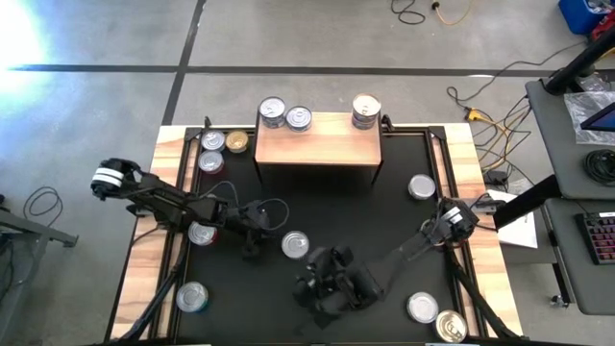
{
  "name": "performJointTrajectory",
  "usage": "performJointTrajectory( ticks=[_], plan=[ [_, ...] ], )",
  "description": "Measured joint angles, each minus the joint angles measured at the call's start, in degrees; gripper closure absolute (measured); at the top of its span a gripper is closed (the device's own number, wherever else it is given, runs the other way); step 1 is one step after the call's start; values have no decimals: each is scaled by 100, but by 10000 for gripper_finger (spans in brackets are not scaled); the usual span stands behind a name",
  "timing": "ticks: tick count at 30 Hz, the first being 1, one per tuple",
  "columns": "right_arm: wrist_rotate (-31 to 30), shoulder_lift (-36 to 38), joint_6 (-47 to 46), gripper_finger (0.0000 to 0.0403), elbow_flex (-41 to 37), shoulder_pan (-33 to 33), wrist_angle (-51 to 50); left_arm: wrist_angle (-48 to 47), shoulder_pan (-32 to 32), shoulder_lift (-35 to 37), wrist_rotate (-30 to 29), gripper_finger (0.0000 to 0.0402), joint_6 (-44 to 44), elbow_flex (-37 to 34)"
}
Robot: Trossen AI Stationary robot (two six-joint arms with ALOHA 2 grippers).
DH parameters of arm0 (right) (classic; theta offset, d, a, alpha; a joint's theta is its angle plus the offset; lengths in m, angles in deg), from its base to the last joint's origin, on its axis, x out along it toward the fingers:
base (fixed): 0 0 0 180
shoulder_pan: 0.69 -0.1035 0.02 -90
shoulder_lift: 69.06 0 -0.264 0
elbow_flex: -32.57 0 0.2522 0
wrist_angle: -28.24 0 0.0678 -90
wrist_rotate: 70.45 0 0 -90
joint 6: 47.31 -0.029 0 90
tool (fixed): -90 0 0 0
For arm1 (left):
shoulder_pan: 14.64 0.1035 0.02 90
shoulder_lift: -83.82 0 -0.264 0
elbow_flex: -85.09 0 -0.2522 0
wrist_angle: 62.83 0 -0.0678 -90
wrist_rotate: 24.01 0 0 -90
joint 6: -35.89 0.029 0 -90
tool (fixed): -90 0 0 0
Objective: Stack canned seafood by type on shelf
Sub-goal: Stack the green-blue tuna can on the shelf
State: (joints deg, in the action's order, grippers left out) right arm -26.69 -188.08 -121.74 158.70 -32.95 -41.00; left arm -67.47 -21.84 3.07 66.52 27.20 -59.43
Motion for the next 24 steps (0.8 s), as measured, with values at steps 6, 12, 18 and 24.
performJointTrajectory(
  ticks=[6,12,18,24],
  plan=[
    [-793,-230,-974,3,-382,-160,-826,51,72,368,60,400,96,-235],
    [-712,-782,-361,3,-427,2,-462,230,216,355,-153,400,223,-234],
    [-436,-1313,-531,3,-431,94,-190,296,389,96,412,400,223,-172],
    [-367,-1713,-553,3,-501,265,169,1015,386,-468,255,400,206,-153]
  ],
)
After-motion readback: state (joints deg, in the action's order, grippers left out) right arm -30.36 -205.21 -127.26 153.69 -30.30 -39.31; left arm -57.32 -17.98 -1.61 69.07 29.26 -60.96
